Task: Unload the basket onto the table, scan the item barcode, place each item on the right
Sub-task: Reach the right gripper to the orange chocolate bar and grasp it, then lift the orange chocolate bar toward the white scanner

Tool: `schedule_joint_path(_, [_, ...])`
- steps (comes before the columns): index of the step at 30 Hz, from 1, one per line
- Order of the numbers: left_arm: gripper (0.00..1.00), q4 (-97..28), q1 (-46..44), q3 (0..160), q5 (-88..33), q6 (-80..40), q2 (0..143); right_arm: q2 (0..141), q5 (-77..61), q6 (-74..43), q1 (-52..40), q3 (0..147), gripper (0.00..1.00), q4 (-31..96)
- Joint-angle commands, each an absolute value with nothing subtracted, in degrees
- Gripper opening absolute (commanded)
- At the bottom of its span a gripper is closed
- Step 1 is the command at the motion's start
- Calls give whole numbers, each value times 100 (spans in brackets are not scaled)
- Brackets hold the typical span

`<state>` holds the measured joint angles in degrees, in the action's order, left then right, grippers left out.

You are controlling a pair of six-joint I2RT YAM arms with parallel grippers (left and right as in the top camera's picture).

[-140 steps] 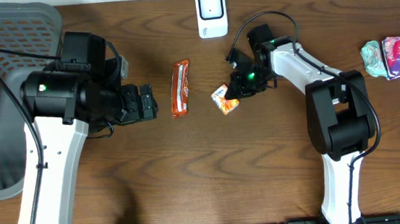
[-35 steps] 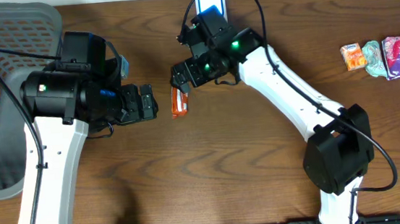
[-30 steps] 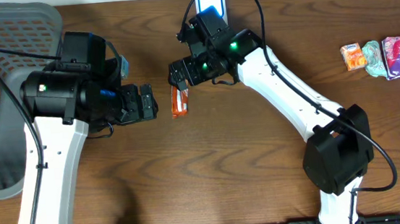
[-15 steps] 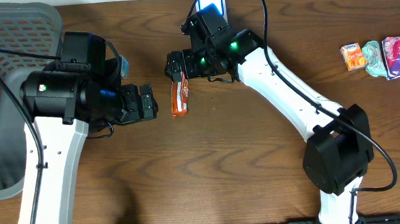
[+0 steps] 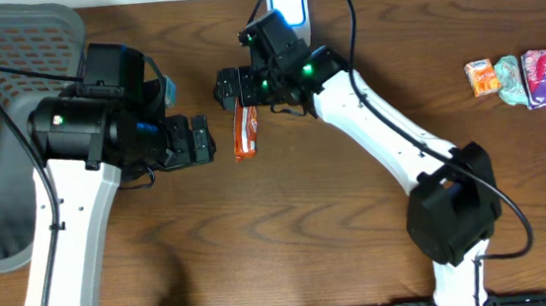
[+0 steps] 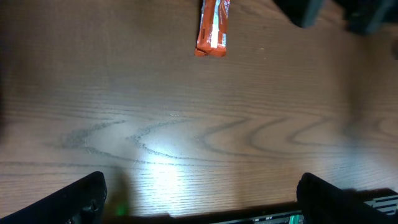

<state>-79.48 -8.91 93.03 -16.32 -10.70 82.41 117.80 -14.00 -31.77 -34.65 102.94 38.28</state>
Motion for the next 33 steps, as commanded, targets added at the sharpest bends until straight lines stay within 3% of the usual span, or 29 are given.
schedule_joint_path(1, [98,-7968,-915,9286,-1594,-1105,8261,12064,-1140,-3489,-3448,10267,99,3876])
schedule_joint_path(15, [98,-7968,-915,9286,-1594,-1105,8263,12689,-919,-3538,-3422,10256,87,3765])
schedule_joint_path(26, [98,-7968,-915,9286,-1594,-1105,8263,13141,-1662,-4034,-3470,10256,72,4331])
schedule_joint_path(33, [98,-7968,-915,9286,-1594,-1107,8263,13159,-1664,-4261,-3559,10252,71,4263])
